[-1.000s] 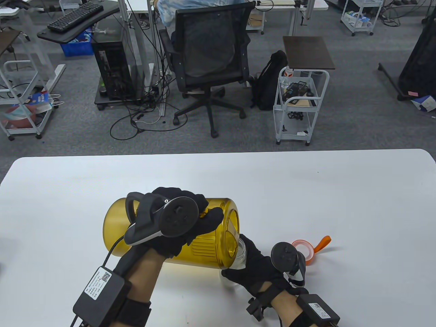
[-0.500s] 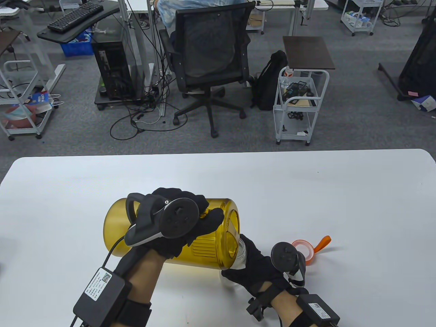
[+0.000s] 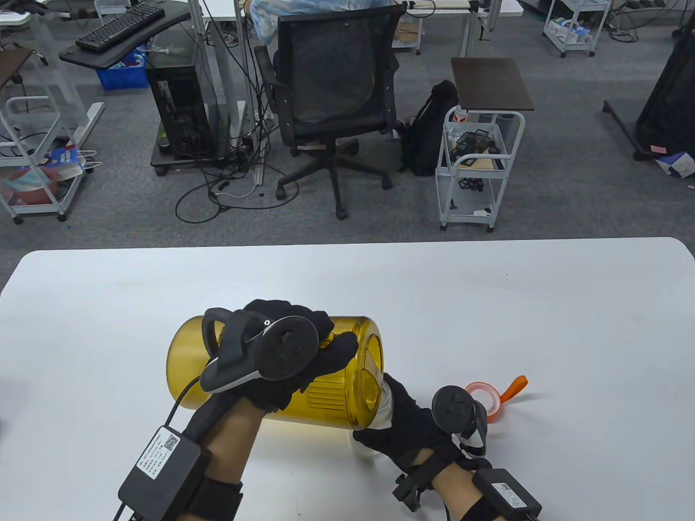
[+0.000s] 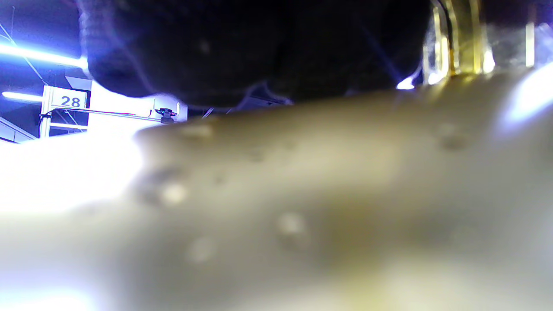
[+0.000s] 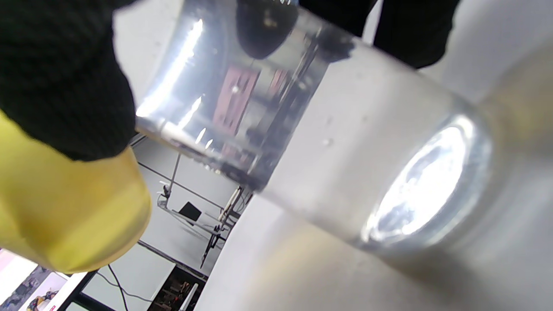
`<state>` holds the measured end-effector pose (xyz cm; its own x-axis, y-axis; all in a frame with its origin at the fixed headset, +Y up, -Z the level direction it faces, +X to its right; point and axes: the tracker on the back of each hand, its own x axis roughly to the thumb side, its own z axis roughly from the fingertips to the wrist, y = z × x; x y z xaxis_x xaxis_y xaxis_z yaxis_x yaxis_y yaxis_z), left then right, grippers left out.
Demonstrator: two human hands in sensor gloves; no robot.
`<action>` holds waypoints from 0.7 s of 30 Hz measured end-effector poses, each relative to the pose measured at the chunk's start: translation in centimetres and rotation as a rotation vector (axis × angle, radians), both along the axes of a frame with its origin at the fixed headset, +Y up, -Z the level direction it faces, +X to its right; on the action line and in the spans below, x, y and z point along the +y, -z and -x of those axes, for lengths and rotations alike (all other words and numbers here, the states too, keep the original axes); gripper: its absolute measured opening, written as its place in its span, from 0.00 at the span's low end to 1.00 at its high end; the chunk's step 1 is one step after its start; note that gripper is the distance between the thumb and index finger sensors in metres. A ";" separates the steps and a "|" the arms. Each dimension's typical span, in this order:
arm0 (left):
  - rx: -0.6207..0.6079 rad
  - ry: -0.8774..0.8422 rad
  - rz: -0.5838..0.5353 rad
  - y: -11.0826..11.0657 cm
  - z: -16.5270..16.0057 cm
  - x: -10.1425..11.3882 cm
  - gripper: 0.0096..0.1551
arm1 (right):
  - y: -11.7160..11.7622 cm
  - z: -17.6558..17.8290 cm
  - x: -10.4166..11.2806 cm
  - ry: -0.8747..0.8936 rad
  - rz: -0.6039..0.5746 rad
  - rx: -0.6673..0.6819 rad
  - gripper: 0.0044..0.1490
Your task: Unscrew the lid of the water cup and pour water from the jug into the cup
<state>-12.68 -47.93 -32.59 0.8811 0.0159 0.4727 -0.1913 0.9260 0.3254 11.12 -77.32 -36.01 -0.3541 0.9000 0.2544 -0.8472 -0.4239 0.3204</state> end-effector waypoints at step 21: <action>0.002 0.019 -0.007 0.0 -0.3 0.1 0.40 | 0.0 0.0 0.0 -0.002 -0.001 0.001 0.69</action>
<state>-12.41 -47.81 -32.54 0.8819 -0.0038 0.4714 -0.1734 0.9272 0.3319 11.11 -77.29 -36.01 -0.3553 0.8992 0.2556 -0.8463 -0.4255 0.3205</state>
